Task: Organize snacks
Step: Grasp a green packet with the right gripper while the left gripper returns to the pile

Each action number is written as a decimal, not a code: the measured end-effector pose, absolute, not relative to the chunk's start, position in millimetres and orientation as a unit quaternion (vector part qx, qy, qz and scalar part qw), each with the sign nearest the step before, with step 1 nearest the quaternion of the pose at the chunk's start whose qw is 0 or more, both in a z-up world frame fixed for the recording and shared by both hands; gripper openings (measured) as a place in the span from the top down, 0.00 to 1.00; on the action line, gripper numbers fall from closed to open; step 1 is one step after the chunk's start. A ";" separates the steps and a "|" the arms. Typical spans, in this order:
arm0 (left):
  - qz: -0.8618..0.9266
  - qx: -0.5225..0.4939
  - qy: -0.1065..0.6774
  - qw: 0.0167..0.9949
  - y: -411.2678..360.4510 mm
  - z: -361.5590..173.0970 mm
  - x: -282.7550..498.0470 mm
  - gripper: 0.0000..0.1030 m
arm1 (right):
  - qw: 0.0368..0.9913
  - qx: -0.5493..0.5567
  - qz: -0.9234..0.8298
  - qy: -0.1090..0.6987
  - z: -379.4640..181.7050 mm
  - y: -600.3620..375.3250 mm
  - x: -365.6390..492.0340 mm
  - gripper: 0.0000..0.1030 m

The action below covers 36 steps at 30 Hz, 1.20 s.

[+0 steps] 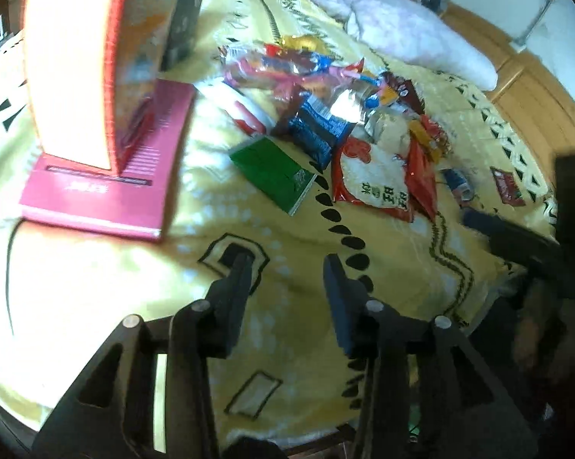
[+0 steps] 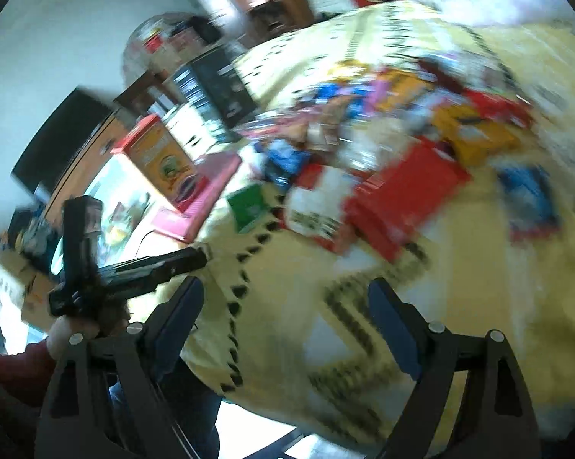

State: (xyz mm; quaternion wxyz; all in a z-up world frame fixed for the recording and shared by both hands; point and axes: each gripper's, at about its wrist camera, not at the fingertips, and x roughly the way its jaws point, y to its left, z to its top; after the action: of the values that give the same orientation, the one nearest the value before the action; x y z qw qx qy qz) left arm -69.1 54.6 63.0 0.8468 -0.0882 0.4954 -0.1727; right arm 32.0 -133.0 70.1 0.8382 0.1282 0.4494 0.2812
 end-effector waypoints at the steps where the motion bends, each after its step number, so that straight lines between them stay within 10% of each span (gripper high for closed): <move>1: -0.174 -0.096 0.494 0.846 56.6 64.1 -68.9 0.61 | 0.835 0.114 0.295 0.449 69.1 -118.0 44.3 0.13; 15: -0.186 -0.116 0.495 0.841 75.0 65.3 -71.4 0.61 | 0.788 -0.018 0.332 0.518 5.1 30.7 162.4 0.20; 18: -0.187 -0.116 0.497 0.839 72.5 64.1 -68.1 0.61 | 0.795 0.019 0.323 0.514 9.4 13.1 159.5 0.51; 36: -0.254 -0.046 0.518 0.815 -41.7 46.0 -11.4 0.60 | 0.871 0.220 0.156 0.410 88.2 -256.8 58.4 0.51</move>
State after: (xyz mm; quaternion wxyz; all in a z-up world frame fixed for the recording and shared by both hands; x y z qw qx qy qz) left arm -11.4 -41.7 46.0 0.8154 -0.0457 0.5184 -0.2536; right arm 58.4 -256.8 88.2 0.8713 0.2204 0.4099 0.1557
